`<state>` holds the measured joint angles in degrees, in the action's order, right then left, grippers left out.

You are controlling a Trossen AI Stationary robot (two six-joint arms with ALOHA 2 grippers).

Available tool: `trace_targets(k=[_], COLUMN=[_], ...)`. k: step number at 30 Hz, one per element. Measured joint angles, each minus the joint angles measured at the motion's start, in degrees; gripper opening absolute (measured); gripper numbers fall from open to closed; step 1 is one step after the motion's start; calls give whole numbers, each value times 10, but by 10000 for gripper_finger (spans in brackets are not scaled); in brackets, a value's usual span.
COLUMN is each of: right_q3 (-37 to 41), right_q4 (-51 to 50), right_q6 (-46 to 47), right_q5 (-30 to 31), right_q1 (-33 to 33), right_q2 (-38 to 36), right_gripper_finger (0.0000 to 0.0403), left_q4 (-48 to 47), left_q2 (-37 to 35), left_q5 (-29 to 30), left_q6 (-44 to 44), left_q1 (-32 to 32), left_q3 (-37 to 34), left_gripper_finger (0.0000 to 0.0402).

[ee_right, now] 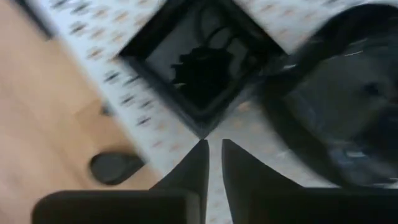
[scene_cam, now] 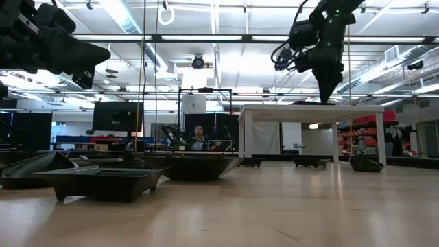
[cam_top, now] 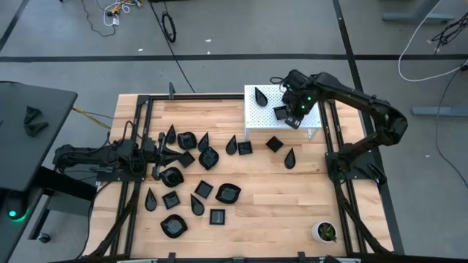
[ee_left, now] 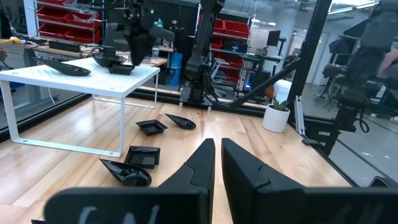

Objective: Pick & Place Mini shaped plates
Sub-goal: Stack the black leaf shaped plate on the black leaf shaped plate on the shelf

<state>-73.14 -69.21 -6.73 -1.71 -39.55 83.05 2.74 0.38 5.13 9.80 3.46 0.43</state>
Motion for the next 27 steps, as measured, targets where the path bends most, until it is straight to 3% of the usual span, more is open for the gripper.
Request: trace_targets(k=[5, 16, 20, 27], right_q3=[0, 0, 0, 0], right_q4=[13, 39, 48, 35], right_q6=[0, -4, 2, 14], right_q5=[55, 60, 92, 98], right_q1=[-17, -52, -60, -44], right_q2=[0, 0, 0, -19], right_gripper_finger=[24, 15, 15, 15], left_q4=[0, 0, 0, 0], left_q2=[0, 0, 0, 0], left_q5=[0, 0, 0, 0], left_q6=[0, 0, 0, 0], left_q1=[0, 0, 0, 0], left_q3=[0, 0, 0, 0], left_gripper_finger=[32, 32, 32, 32])
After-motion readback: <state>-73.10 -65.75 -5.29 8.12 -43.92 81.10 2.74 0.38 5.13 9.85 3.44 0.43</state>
